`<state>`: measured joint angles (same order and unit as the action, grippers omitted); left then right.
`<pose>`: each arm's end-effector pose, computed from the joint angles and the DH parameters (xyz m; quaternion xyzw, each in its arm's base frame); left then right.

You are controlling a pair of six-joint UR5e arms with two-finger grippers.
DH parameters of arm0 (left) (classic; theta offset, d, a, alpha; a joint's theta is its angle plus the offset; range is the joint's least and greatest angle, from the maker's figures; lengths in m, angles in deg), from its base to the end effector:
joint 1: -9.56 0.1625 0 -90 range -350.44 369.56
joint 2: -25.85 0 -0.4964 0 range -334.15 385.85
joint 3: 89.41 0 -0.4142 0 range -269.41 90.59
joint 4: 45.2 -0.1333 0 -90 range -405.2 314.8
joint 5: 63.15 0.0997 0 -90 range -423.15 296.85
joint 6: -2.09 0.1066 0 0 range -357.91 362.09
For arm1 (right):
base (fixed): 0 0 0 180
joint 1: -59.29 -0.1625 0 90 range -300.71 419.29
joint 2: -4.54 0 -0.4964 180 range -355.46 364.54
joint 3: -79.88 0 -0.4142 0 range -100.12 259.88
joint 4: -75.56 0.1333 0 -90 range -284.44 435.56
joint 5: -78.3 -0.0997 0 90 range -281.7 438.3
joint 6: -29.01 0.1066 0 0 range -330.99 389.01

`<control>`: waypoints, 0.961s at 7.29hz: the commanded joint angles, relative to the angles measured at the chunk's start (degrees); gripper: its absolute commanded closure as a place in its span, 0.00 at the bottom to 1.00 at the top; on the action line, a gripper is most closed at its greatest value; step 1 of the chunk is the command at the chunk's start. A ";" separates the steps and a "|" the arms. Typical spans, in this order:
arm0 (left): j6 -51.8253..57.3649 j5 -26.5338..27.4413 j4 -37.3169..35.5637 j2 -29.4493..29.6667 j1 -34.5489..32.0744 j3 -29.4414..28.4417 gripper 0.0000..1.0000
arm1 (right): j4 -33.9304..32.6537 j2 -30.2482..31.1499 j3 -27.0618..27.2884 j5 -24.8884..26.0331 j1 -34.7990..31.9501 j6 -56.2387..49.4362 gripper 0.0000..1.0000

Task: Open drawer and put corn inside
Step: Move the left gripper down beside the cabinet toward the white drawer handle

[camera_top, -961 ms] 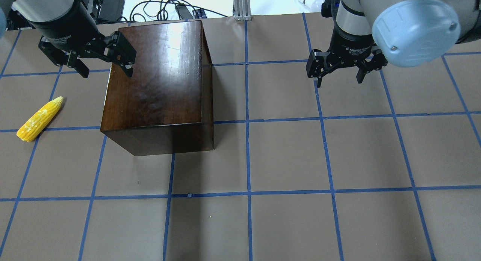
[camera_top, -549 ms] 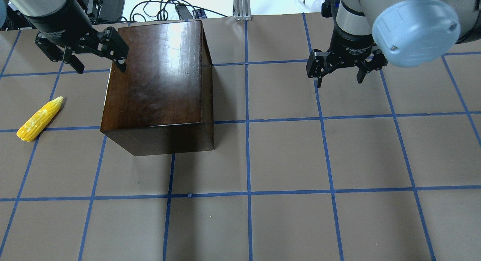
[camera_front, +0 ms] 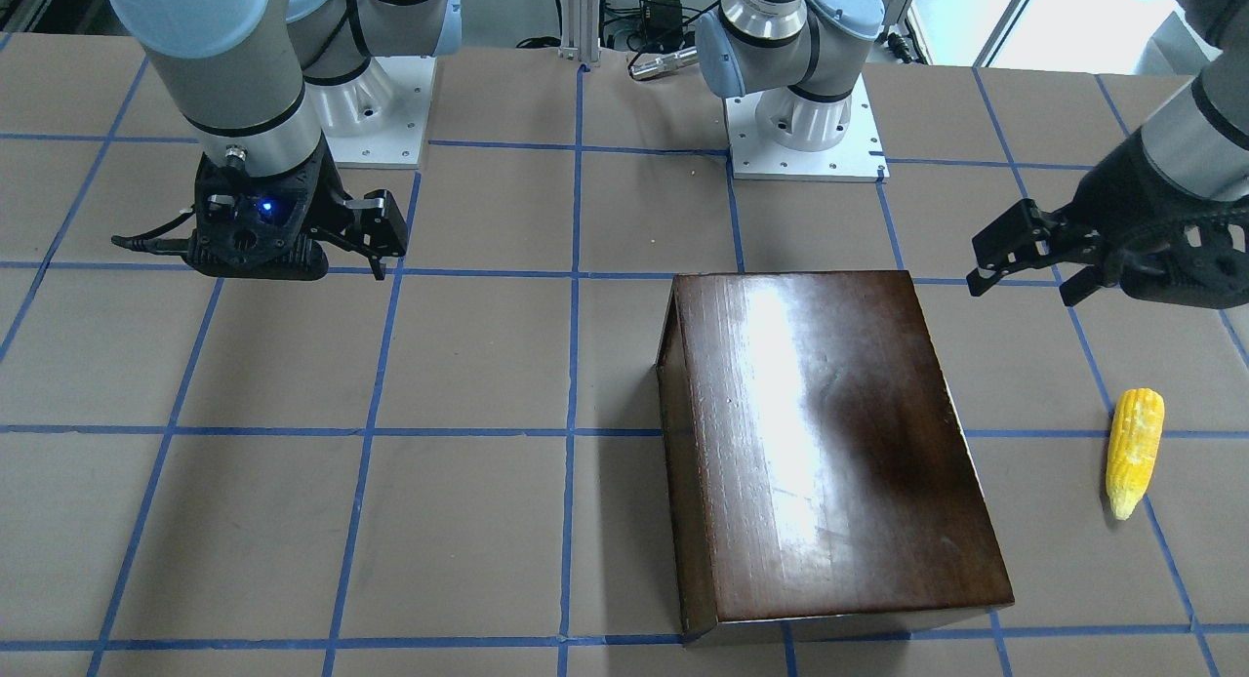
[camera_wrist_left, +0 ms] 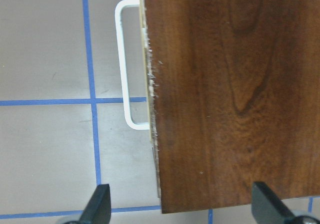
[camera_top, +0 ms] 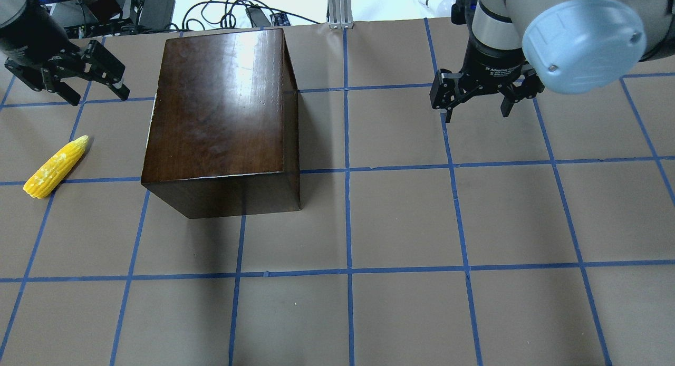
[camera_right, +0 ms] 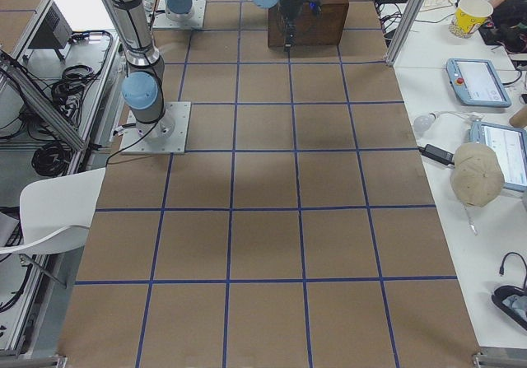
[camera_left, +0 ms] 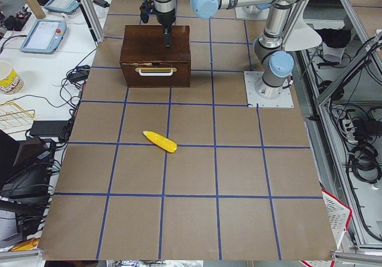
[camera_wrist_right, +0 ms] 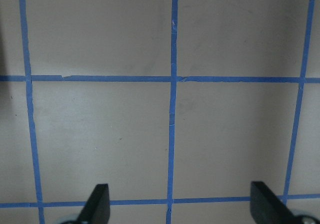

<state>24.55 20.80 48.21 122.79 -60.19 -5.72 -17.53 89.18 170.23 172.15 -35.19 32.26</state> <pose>0.0603 -0.5812 0.5379 -0.0174 -0.9978 -0.0136 0.0619 0.1690 -0.5417 0.5047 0.0115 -0.9991 -0.0205 0.0350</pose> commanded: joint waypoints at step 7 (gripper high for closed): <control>-0.43 -5.99 -14.04 14.50 4.62 0.95 0.00 | -0.07 0.00 0.00 -0.07 0.00 0.00 0.00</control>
<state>29.45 15.50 34.45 136.35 -55.00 -4.98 -17.58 89.20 170.23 172.11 -35.19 32.26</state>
